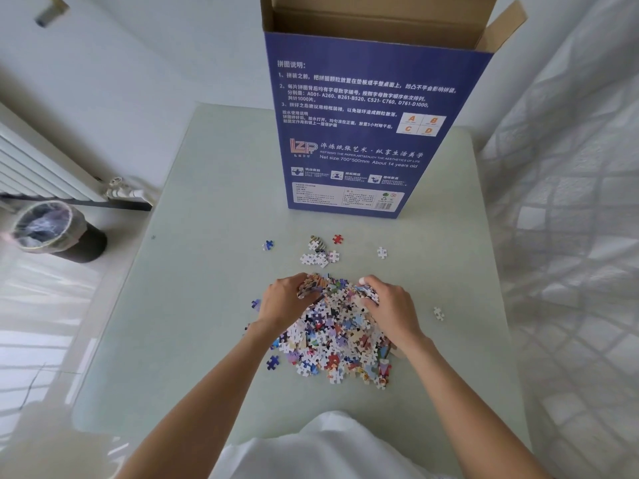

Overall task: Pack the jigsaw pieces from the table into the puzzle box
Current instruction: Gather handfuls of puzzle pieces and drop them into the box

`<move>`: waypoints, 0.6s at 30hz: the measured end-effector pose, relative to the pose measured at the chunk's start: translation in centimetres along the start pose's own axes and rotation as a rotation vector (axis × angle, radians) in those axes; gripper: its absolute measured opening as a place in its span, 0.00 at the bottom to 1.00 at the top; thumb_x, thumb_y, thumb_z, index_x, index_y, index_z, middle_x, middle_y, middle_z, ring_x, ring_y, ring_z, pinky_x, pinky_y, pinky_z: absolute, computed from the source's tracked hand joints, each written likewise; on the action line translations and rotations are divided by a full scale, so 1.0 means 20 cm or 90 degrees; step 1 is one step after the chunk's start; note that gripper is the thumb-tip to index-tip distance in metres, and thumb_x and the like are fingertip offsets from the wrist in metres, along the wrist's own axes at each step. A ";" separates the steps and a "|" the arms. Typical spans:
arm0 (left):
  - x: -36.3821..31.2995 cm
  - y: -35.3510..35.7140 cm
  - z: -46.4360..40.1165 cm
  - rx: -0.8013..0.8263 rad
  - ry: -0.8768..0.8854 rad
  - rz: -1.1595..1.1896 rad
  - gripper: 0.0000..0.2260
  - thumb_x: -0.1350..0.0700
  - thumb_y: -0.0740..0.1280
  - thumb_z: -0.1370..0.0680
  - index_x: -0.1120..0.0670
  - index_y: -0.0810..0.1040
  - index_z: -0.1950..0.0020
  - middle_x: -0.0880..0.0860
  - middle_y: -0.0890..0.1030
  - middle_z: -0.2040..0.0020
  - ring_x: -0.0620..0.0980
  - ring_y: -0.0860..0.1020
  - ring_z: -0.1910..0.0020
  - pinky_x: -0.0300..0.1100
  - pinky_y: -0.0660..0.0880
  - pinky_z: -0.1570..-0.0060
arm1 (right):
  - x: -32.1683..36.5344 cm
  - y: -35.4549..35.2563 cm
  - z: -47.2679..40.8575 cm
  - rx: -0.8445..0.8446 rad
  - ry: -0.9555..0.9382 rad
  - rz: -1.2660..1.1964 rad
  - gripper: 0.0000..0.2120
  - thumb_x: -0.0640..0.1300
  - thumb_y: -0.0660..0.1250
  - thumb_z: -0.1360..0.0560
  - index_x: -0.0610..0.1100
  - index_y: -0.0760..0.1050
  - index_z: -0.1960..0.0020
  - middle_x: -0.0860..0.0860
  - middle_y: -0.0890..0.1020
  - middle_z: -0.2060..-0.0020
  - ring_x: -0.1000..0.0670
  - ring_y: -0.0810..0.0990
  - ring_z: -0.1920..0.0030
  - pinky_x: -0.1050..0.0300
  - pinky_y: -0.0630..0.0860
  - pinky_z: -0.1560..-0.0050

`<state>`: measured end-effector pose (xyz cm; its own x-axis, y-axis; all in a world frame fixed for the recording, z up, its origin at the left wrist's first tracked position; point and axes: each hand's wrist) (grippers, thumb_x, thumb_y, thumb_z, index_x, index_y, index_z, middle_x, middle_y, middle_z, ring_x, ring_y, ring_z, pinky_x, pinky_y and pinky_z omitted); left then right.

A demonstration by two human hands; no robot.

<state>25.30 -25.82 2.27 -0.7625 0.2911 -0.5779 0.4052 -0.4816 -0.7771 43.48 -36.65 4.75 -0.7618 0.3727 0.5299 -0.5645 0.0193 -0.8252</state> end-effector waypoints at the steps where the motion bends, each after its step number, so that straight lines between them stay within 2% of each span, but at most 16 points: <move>1: 0.00 -0.01 0.01 0.002 -0.005 -0.002 0.13 0.44 0.66 0.25 0.52 0.79 0.47 0.49 0.83 0.55 0.47 0.78 0.62 0.37 0.73 0.63 | 0.01 -0.04 0.00 -0.006 -0.003 -0.018 0.16 0.44 0.69 0.26 0.45 0.74 0.40 0.53 0.80 0.63 0.63 0.65 0.77 0.72 0.61 0.71; 3: 0.01 -0.03 0.01 0.009 -0.010 0.000 0.14 0.44 0.66 0.25 0.51 0.78 0.47 0.50 0.84 0.55 0.49 0.80 0.61 0.40 0.76 0.60 | 0.06 -0.12 0.00 -0.016 -0.006 -0.054 0.16 0.42 0.69 0.27 0.45 0.75 0.40 0.52 0.83 0.54 0.60 0.73 0.74 0.69 0.68 0.67; 5: -0.02 -0.09 0.01 -0.005 0.004 0.012 0.14 0.44 0.67 0.26 0.51 0.79 0.46 0.50 0.84 0.55 0.48 0.81 0.59 0.39 0.76 0.59 | 0.11 -0.26 -0.01 -0.041 -0.024 -0.106 0.16 0.42 0.71 0.28 0.45 0.76 0.41 0.51 0.82 0.48 0.51 0.81 0.63 0.66 0.74 0.58; 7: -0.07 -0.18 -0.02 -0.044 0.042 0.017 0.13 0.45 0.68 0.26 0.51 0.80 0.46 0.50 0.84 0.56 0.49 0.81 0.59 0.38 0.75 0.61 | 0.17 -0.42 -0.06 -0.070 -0.068 -0.175 0.15 0.43 0.72 0.29 0.46 0.77 0.43 0.52 0.82 0.49 0.54 0.81 0.54 0.67 0.72 0.52; 9: -0.14 -0.30 -0.05 -0.093 0.079 0.024 0.13 0.45 0.68 0.26 0.51 0.80 0.48 0.49 0.83 0.58 0.49 0.81 0.61 0.37 0.71 0.65 | 0.26 -0.65 -0.12 -0.105 -0.136 -0.239 0.15 0.44 0.73 0.31 0.48 0.78 0.46 0.55 0.82 0.53 0.61 0.80 0.55 0.67 0.72 0.53; 10: -0.19 -0.36 -0.06 -0.114 0.098 0.029 0.13 0.45 0.69 0.27 0.52 0.80 0.48 0.48 0.83 0.58 0.49 0.80 0.61 0.37 0.71 0.66 | 0.31 -0.78 -0.16 -0.132 -0.168 -0.260 0.15 0.45 0.74 0.32 0.48 0.78 0.46 0.55 0.83 0.54 0.61 0.80 0.56 0.66 0.74 0.54; 13: -0.31 -0.57 -0.13 -0.162 0.170 0.059 0.17 0.40 0.69 0.29 0.51 0.81 0.50 0.48 0.84 0.58 0.47 0.82 0.62 0.42 0.78 0.64 | 0.46 -1.13 -0.29 -0.244 -0.239 -0.239 0.16 0.45 0.73 0.31 0.46 0.77 0.45 0.51 0.82 0.53 0.55 0.81 0.54 0.62 0.78 0.55; 15: -0.42 -0.70 -0.17 -0.221 0.239 0.081 0.20 0.37 0.65 0.31 0.51 0.81 0.51 0.48 0.84 0.58 0.47 0.82 0.62 0.46 0.79 0.63 | 0.54 -1.31 -0.40 -0.320 -0.284 -0.201 0.16 0.45 0.73 0.30 0.45 0.76 0.44 0.52 0.82 0.51 0.54 0.82 0.52 0.59 0.79 0.53; 18: -0.65 -0.93 -0.22 -0.322 0.353 0.127 0.15 0.44 0.69 0.29 0.53 0.81 0.50 0.46 0.83 0.55 0.46 0.81 0.60 0.42 0.80 0.62 | 0.62 -1.46 -0.56 -0.394 -0.324 -0.125 0.13 0.45 0.72 0.30 0.46 0.76 0.46 0.52 0.83 0.51 0.52 0.82 0.53 0.52 0.78 0.50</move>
<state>29.89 -17.05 23.14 -0.3413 0.6740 -0.6552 0.7906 -0.1712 -0.5880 54.01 -22.18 33.24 -0.8022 -0.1534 0.5769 -0.5384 0.6035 -0.5881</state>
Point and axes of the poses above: each hand's wrist, its own z-axis away from the middle knuckle, its own y-axis out of the palm, x = y × z
